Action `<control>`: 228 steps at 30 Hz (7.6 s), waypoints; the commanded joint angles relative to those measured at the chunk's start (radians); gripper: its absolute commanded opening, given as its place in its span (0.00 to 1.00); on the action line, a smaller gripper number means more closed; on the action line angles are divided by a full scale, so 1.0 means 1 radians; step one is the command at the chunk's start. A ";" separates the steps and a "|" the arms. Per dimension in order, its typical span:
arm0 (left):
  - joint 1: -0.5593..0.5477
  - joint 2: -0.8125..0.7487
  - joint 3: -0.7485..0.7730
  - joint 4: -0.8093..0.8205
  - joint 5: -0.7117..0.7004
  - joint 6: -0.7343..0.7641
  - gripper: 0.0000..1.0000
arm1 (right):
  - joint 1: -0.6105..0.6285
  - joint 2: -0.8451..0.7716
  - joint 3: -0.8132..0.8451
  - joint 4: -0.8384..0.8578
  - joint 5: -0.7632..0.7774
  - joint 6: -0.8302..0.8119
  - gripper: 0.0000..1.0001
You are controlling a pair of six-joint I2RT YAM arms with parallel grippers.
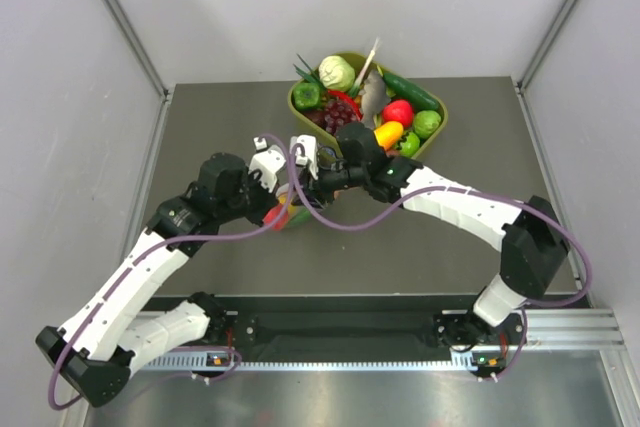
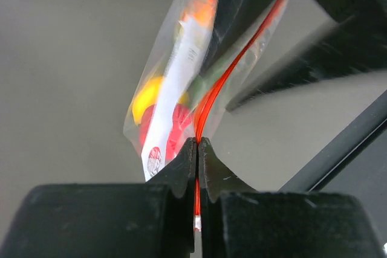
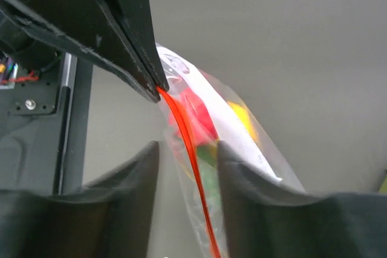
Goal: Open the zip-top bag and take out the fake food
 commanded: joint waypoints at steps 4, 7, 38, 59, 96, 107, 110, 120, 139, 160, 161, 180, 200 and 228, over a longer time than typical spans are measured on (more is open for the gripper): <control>-0.003 -0.091 0.012 0.087 0.011 0.007 0.35 | 0.018 0.029 0.074 0.032 0.018 0.075 0.00; -0.003 -0.147 -0.011 0.154 -0.024 0.007 0.75 | 0.016 0.010 0.094 0.003 0.053 0.128 0.00; -0.001 -0.260 -0.092 0.386 0.047 -0.024 0.91 | -0.126 -0.310 -0.004 -0.021 -0.087 0.349 0.00; -0.001 -0.197 -0.091 0.424 0.408 -0.033 0.00 | -0.203 -0.366 -0.127 0.075 -0.282 0.360 0.13; 0.005 -0.071 -0.052 0.337 0.541 0.016 0.00 | 0.110 -0.377 -0.134 0.087 0.203 0.075 0.21; 0.011 -0.080 -0.049 0.343 0.496 0.021 0.00 | 0.110 -0.412 -0.162 0.094 0.255 0.047 0.00; 0.013 -0.068 -0.052 0.335 0.460 0.030 0.00 | 0.110 -0.412 -0.168 0.098 0.263 0.047 0.00; 0.079 -0.157 -0.152 0.424 0.311 0.019 0.00 | 0.108 -0.426 -0.219 0.095 0.335 0.033 0.01; 0.254 -0.128 -0.200 0.455 0.172 -0.019 0.00 | 0.053 -0.383 -0.280 0.137 0.300 0.070 0.00; 0.281 -0.098 -0.223 0.452 -0.330 -0.028 0.00 | 0.022 -0.281 -0.299 0.220 0.206 0.124 0.00; 0.283 -0.095 -0.224 0.452 -0.342 -0.030 0.00 | 0.022 -0.276 -0.297 0.220 0.202 0.125 0.00; 0.341 -0.029 -0.200 0.417 -0.496 -0.079 0.00 | 0.022 -0.224 -0.357 0.260 0.128 0.176 0.01; 0.341 -0.154 -0.253 0.489 0.004 -0.012 0.00 | 0.006 -0.116 0.002 0.110 0.099 0.152 0.62; 0.341 -0.144 -0.258 0.529 0.574 -0.045 0.00 | -0.105 0.132 0.258 0.228 -0.105 0.356 0.76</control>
